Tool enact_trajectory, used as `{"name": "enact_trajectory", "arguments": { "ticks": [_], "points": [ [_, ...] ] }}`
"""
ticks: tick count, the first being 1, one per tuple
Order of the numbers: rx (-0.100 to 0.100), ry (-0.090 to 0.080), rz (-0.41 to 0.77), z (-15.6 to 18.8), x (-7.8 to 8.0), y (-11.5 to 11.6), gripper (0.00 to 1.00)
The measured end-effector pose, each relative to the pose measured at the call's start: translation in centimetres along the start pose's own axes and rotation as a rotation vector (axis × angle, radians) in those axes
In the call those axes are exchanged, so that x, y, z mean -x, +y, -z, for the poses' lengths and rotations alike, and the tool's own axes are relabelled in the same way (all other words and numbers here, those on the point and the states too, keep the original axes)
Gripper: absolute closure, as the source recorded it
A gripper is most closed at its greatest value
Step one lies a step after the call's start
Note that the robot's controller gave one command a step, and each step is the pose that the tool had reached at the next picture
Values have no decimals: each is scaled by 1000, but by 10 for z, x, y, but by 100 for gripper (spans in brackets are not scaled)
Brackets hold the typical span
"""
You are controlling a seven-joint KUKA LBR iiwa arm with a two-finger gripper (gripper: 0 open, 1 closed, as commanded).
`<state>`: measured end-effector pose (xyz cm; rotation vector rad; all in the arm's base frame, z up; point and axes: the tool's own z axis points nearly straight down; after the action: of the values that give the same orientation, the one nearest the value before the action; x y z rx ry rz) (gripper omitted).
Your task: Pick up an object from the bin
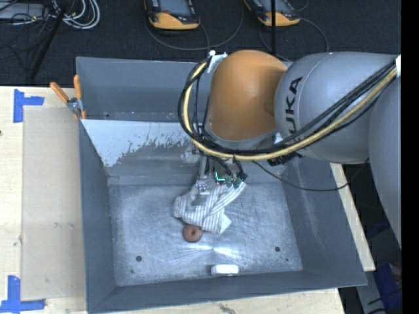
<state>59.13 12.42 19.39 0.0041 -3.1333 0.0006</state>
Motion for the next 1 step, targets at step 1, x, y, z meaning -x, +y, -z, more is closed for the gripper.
{"name": "enact_trajectory", "arguments": {
  "ticks": [1],
  "points": [
    [1,-7,-2,5,2,-1,0]
  ]
}}
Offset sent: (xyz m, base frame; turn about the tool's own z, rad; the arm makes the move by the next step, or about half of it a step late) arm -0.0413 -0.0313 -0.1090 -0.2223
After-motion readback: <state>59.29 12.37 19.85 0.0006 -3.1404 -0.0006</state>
